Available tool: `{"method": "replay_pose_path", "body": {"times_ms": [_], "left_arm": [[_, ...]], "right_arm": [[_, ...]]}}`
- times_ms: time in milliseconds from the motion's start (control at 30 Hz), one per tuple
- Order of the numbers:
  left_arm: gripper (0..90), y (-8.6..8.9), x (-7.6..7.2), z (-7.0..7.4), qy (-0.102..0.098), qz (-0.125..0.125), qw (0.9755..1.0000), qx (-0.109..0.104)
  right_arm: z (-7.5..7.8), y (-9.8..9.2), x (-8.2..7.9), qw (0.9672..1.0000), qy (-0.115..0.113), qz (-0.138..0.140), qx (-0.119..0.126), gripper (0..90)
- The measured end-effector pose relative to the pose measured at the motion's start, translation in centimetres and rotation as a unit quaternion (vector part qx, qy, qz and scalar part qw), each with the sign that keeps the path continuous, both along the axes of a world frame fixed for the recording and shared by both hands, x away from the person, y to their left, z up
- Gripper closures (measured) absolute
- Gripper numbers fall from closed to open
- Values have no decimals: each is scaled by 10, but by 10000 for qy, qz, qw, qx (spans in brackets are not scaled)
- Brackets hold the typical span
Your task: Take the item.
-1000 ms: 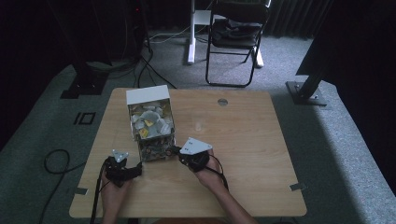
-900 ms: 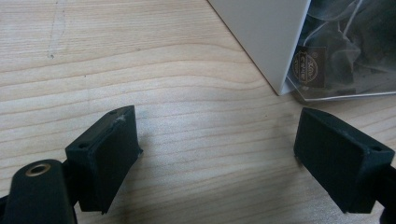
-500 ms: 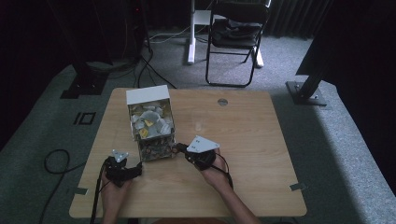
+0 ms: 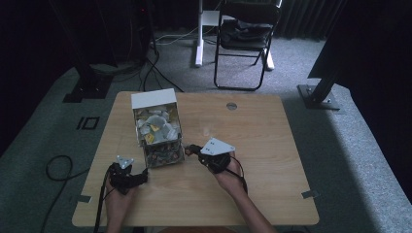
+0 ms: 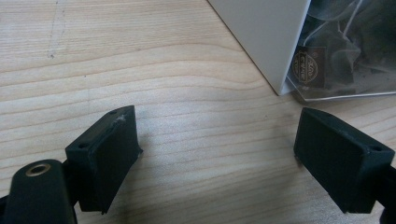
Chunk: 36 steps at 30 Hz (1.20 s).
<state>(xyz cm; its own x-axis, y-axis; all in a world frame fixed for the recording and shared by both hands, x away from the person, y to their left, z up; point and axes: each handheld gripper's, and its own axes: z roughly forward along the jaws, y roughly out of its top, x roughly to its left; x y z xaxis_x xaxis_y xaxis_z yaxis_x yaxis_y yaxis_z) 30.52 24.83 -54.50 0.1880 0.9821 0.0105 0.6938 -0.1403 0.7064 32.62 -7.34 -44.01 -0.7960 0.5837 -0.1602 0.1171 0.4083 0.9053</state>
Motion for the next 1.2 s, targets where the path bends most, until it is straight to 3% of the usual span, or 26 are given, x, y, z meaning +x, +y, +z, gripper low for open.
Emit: {"method": "replay_pose_path", "body": {"times_ms": [1200], "left_arm": [[148, 0, 0, 0, -3, -8, 10000, 3]], "right_arm": [[8, -16, 23, 9993, -18, -346, 114, 900]]}}
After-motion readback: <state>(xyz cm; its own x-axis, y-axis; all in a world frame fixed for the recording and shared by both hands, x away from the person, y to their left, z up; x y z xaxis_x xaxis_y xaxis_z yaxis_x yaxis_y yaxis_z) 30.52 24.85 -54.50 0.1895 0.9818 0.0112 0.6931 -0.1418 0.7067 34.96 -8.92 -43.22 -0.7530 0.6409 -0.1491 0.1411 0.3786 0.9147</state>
